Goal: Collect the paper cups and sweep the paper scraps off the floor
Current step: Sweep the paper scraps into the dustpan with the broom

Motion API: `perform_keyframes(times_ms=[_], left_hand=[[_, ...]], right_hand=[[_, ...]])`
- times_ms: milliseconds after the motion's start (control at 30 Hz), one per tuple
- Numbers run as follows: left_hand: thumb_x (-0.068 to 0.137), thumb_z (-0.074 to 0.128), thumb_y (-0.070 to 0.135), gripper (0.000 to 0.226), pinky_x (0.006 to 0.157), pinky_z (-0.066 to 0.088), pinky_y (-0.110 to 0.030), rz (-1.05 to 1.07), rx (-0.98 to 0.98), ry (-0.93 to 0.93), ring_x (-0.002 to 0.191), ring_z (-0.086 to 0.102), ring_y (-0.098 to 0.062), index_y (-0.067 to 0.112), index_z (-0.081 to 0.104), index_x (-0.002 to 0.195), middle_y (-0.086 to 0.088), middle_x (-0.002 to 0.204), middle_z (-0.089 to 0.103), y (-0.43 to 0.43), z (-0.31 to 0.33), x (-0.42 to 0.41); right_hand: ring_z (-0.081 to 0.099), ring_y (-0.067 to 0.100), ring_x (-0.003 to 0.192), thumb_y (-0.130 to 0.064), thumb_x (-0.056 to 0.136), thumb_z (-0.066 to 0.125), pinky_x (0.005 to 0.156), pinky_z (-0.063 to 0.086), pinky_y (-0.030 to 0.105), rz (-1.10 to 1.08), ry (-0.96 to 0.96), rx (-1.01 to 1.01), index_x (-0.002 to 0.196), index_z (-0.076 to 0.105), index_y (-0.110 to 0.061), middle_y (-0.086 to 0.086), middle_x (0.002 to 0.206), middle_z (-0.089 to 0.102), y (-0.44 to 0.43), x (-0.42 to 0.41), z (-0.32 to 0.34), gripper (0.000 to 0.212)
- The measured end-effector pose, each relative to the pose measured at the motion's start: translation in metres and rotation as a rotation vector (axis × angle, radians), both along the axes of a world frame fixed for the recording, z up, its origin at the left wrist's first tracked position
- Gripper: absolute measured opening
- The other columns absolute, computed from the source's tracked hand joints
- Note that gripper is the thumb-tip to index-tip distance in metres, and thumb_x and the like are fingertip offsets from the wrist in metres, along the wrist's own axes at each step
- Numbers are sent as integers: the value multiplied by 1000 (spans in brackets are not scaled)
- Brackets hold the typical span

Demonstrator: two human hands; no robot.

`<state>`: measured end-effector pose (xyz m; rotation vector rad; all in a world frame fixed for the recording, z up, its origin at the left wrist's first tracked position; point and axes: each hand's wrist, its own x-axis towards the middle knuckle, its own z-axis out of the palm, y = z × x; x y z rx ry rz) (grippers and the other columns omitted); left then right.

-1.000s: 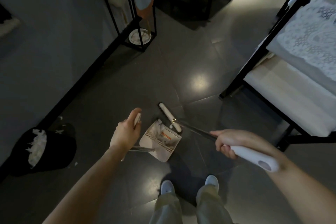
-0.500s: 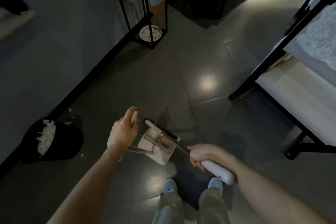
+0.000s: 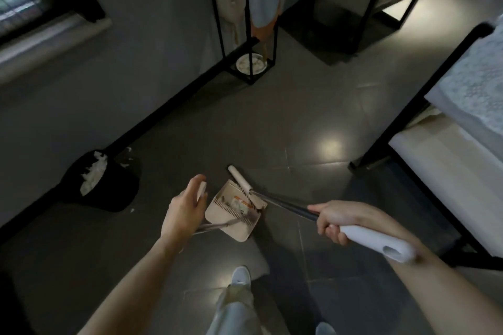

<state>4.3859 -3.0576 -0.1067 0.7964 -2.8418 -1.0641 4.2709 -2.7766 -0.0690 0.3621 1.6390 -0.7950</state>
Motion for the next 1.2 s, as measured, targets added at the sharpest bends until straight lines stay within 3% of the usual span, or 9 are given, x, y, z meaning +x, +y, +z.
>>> perform_keyframes(times_ms=[233,467,600,800,933,1067,1200], left_hand=[[95,51,20,34,79,45,-39,157,-155,127,96,61,-35,21,46,128,-11,106,66,109,2,101],[94,53,15,31,74,47,-39,289,-201,178,90,63,-39,15,47,124,-15,103,67,217,17,229],[94,54,16,35,73,43,-29,355,-194,153,92,65,-33,12,48,128,-13,107,67,259,20,308],[94,53,18,37,73,42,-26,475,-126,107,85,63,-22,21,46,131,-7,106,66,327,16,449],[94,54,18,36,69,46,-32,584,-98,93,78,60,-23,26,46,128,-3,96,64,380,14,564],[92,57,18,31,63,46,-40,675,-96,89,61,56,-23,31,46,118,-3,80,63,442,11,678],[90,61,15,31,66,45,-38,804,-70,74,66,58,-23,23,53,119,-1,84,64,490,15,756]], right_hand=[[33,3,28,7,94,33,26,27,12,38,17,-94,148,23,-31,-2,39,36,104,37,8,66],[32,4,27,6,93,34,26,28,11,109,62,-59,146,26,-33,-1,39,36,169,94,12,66],[32,5,27,8,88,37,28,28,12,263,151,19,142,34,-32,-2,38,38,186,154,-12,68],[40,9,36,3,78,44,39,35,18,567,270,100,136,46,-19,1,44,46,227,279,-73,63],[42,12,38,-1,74,42,44,36,21,721,259,116,106,61,-5,5,47,47,245,380,-97,37],[45,17,47,1,80,39,47,39,26,909,314,35,130,47,0,9,61,52,261,485,-102,51],[52,19,58,-2,82,42,58,45,28,1151,327,4,127,46,-4,11,78,57,266,554,-99,46]])
